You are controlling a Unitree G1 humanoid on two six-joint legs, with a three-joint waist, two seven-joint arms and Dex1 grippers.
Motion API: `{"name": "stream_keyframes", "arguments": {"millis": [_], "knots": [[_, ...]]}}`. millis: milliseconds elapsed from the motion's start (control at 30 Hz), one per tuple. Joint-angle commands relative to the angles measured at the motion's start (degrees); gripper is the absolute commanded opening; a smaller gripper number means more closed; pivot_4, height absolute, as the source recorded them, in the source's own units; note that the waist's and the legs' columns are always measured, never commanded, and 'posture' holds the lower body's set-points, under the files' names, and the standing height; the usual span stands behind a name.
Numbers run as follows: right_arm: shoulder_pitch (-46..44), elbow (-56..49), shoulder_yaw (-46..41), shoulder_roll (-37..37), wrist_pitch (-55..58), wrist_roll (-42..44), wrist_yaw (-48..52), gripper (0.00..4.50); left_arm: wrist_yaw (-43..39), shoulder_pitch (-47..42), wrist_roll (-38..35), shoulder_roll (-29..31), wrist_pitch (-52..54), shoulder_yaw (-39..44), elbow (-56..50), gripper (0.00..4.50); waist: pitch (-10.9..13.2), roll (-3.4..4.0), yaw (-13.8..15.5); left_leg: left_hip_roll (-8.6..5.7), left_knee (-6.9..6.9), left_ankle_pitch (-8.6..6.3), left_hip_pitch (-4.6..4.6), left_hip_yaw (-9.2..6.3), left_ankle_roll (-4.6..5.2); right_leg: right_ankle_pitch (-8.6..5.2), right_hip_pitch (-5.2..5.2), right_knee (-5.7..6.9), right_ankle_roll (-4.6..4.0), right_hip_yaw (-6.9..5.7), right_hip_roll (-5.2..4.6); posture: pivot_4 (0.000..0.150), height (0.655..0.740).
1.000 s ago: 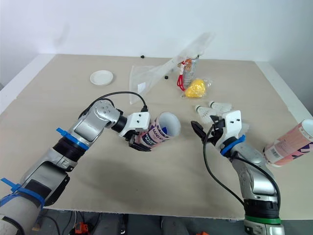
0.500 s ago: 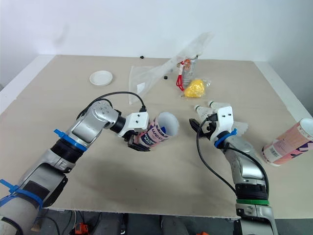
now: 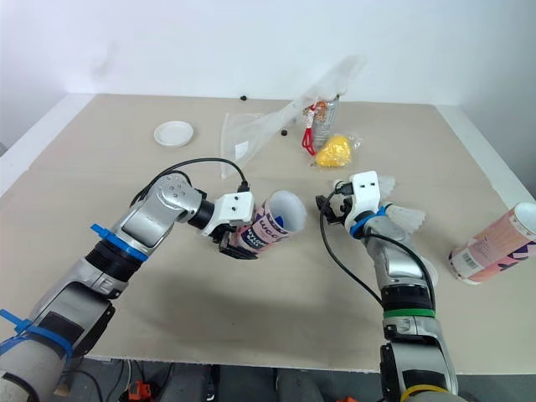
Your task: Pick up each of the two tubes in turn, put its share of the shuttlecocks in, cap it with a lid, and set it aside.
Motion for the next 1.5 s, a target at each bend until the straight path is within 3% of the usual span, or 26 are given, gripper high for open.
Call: {"name": "stream_keyframes", "arguments": {"millis": [33, 133, 367, 400, 633, 833, 1000, 1133, 1300, 1500], "knots": [[-2.9, 1.0, -0.2, 0.4, -1.7, -1.3, -1.5, 4.50, 0.3, 0.4, -0.2, 0.3, 0.6, 0.2, -0.9, 3.91, 0.0, 0.00, 0.0, 0.00, 0.00, 0.00, 0.00, 0.00, 0.00, 0.00, 0.00, 0.00, 0.00, 0.00, 0.00, 0.150, 0.7400], [-3.8, 2.3, 0.1, 0.7, -2.3, -2.5, -2.5, 3.54, 0.5, 0.4, -0.3, 0.4, 0.8, 0.2, -0.9, 3.88, 0.0, 0.00, 0.0, 0.00, 0.00, 0.00, 0.00, -0.01, 0.00, 0.00, -0.01, 0.03, -0.01, 0.00, 0.00, 0.150, 0.7400], [-4.5, 3.3, -0.2, 1.3, -3.7, -3.3, -2.7, 0.32, 0.9, 0.5, -0.3, 0.7, 0.8, 0.2, -0.8, 3.88, 0.0, 0.00, 0.0, 0.00, 0.00, 0.00, 0.00, -0.01, 0.00, -0.01, -0.02, 0.05, -0.01, 0.00, 0.01, 0.150, 0.7400], [-4.6, 3.3, -0.1, 1.4, -3.9, -3.3, -2.5, 0.03, 1.0, 0.5, -0.2, 0.8, 0.8, 0.2, -0.7, 3.88, 0.0, 0.00, 0.0, 0.00, 0.00, 0.00, 0.00, -0.01, 0.00, -0.01, -0.02, 0.06, -0.01, 0.01, 0.01, 0.150, 0.7400], [-3.5, -0.7, 0.8, 1.5, -3.9, -3.4, -0.8, 0.03, 1.2, 0.2, -0.1, 1.0, 0.3, 0.3, 0.3, 3.88, 0.0, 0.01, -0.1, 0.00, 0.00, 0.00, 0.02, 0.00, -0.01, -0.01, -0.02, 0.08, -0.01, 0.01, 0.01, 0.150, 0.7400], [0.3, -15.8, 0.2, -4.4, -3.1, 0.6, 9.0, 0.03, 0.2, 0.2, -0.8, 1.0, 1.3, 0.3, 0.4, 3.88, 0.0, 0.06, 0.0, 0.00, 0.00, 0.00, 0.00, 0.00, -0.01, -0.05, -0.04, 0.09, 0.05, 0.01, 0.01, 0.150, 0.7400], [3.7, -30.7, -3.4, -23.7, -8.0, 6.6, 30.9, 0.03, -1.3, -0.2, -2.1, 0.9, 2.5, 0.3, 1.0, 3.88, 0.1, 0.25, 0.1, -0.06, -0.02, 0.00, -0.07, 0.01, -0.01, -0.14, -0.10, 0.07, 0.13, 0.01, -0.06, 0.150, 0.7400], [3.7, -38.2, -1.4, -32.5, -11.8, 8.7, 42.1, 0.03, -1.8, -1.0, -2.0, 0.4, 2.0, 0.1, 3.0, 3.88, 0.1, 0.24, -0.3, 0.01, -0.15, -0.02, 0.21, -0.03, -0.01, -0.25, 0.05, 0.09, 0.01, -0.02, 0.04, 0.150, 0.7400], [0.6, -42.2, 3.6, -34.1, -14.3, 6.7, 46.0, 0.03, -2.0, -2.4, -1.9, -0.9, 1.7, 0.1, 4.9, 3.88, 0.1, 0.24, -0.2, -0.01, -0.03, -0.01, 0.22, 0.01, -0.01, -0.23, 0.06, 0.15, 0.01, 0.00, -0.01, 0.150, 0.7400], [-4.5, -38.1, 10.0, -32.7, -20.7, 0.8, 48.5, 0.03, -2.4, -2.3, -2.2, -2.0, 1.9, 0.0, 4.7, 3.88, 0.2, 0.21, 0.2, -0.07, 0.03, -0.01, 0.09, 0.12, -0.01, -0.25, -0.03, 0.12, 0.04, 0.02, -0.15, 0.150, 0.7400]]}}
